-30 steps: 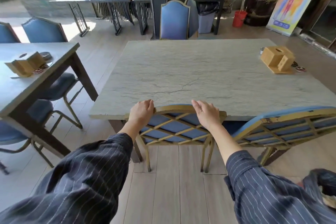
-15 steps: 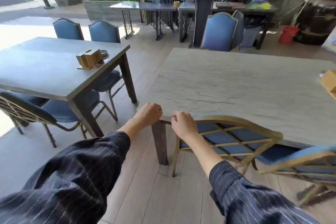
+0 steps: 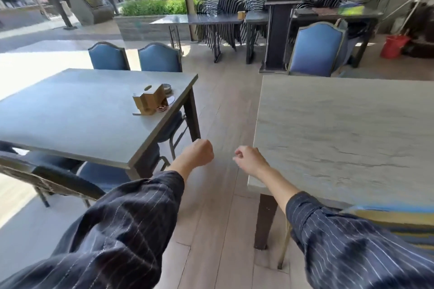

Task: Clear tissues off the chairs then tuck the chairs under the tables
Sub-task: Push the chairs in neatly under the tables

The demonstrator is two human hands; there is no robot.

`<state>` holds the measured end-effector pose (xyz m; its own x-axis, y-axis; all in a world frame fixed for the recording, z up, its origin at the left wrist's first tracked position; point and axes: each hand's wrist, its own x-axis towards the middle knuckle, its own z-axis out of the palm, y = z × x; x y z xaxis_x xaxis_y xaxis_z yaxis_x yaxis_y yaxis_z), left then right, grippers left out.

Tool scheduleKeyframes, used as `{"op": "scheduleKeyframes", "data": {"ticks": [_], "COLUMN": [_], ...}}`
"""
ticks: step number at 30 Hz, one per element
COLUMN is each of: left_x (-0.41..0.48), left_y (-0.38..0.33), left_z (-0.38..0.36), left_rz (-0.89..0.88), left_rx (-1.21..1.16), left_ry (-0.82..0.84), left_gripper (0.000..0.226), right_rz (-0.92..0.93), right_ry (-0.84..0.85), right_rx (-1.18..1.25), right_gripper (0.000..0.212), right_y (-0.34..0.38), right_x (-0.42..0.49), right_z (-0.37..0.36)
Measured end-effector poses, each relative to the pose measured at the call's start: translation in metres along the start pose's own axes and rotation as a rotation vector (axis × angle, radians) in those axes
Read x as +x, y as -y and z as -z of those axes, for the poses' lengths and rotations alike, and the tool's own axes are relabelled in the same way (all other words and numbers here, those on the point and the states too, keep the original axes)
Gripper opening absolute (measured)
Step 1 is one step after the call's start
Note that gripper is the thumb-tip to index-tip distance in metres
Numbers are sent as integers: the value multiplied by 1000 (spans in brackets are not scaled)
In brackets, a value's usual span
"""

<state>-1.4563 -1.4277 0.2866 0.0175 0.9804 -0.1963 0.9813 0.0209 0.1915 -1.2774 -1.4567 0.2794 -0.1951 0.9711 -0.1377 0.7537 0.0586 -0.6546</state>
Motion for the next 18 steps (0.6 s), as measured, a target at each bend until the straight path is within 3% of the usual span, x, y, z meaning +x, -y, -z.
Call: {"op": "scheduleKeyframes", "data": {"ticks": [3,10,18], "left_x": [56,222,429], "left_y": [6,-4,13], "left_z": [3,30,98], "left_rz": [-113,-333,-335], "left_rx": [-76,-185,-152], "left_ry": [13,17,-20], "left_gripper": [26,28,25], "right_rz": [-51,-171,-188], "right_ry": [5,-183,-214], "right_rx": [12,-11,36], "right_gripper": [36,31,27], "right_y": [1,-21,7], "right_x": [47,208,399], "right_z": [-7,43,91]}}
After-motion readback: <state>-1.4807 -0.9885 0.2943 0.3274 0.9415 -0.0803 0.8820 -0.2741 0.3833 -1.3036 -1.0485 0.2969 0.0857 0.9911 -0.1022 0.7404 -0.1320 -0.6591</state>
